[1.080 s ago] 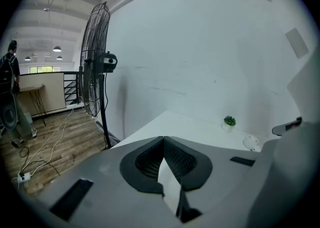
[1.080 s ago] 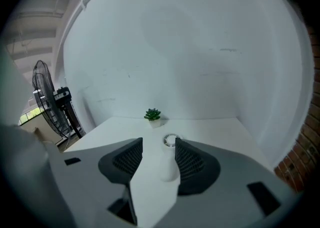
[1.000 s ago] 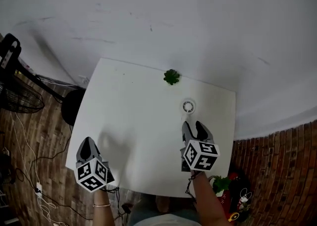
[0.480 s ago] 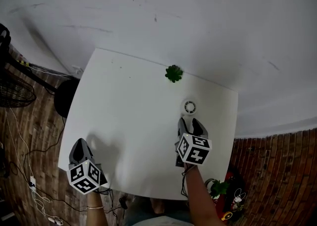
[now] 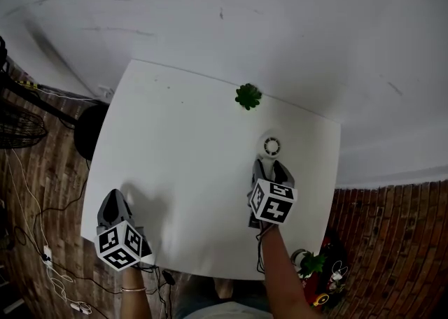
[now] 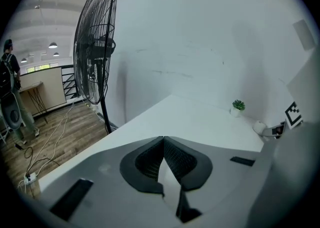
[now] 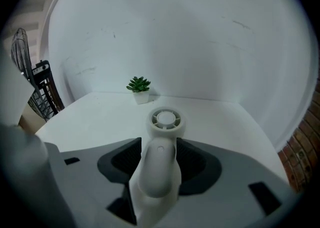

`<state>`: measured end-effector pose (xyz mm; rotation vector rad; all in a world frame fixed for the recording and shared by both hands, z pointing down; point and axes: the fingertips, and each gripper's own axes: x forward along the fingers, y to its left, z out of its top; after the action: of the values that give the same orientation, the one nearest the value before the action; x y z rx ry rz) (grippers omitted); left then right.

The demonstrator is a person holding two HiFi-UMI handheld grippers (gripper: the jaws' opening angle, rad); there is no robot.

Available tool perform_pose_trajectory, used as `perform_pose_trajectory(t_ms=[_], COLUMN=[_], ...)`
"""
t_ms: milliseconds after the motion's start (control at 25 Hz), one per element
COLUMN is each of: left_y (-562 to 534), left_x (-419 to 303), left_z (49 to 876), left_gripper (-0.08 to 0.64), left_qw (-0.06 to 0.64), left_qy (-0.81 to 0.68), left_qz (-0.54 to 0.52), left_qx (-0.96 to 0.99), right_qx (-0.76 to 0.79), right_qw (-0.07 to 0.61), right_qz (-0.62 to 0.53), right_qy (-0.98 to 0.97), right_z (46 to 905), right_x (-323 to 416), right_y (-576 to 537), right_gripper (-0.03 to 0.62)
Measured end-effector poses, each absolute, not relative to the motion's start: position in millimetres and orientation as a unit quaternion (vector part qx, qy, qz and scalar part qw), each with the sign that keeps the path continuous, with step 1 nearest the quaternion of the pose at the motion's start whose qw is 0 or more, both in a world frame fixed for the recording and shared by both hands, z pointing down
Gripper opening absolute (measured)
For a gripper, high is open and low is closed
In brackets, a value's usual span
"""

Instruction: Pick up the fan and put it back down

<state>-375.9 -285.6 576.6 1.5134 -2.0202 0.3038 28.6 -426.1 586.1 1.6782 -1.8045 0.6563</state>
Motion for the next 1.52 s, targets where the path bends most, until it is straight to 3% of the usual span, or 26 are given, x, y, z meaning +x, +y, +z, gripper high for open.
perform_pose_trajectory(t_ms=[840,1520], left_y=[-290.5,-291.3], left_x=[-376.8,-356.7], left_z=[581.9,572.9], left_gripper=[0.012,0.012], left_qw=[0.303,0.297], left_qy=[-0.763,-0.757], left_qz=[0.107,0.096], left_qx=[0.561,0.575], right_qx=[0.630,0.609], right_qw=[0.294,0.302], right_qz=[0.281,0.295], right_qy=[-0.661,-0.671], right_z=[605.7,608.8], right_x=[34.9,28.7], right_y=[-430.2,-433.6], right_gripper=[0.235,0.193])
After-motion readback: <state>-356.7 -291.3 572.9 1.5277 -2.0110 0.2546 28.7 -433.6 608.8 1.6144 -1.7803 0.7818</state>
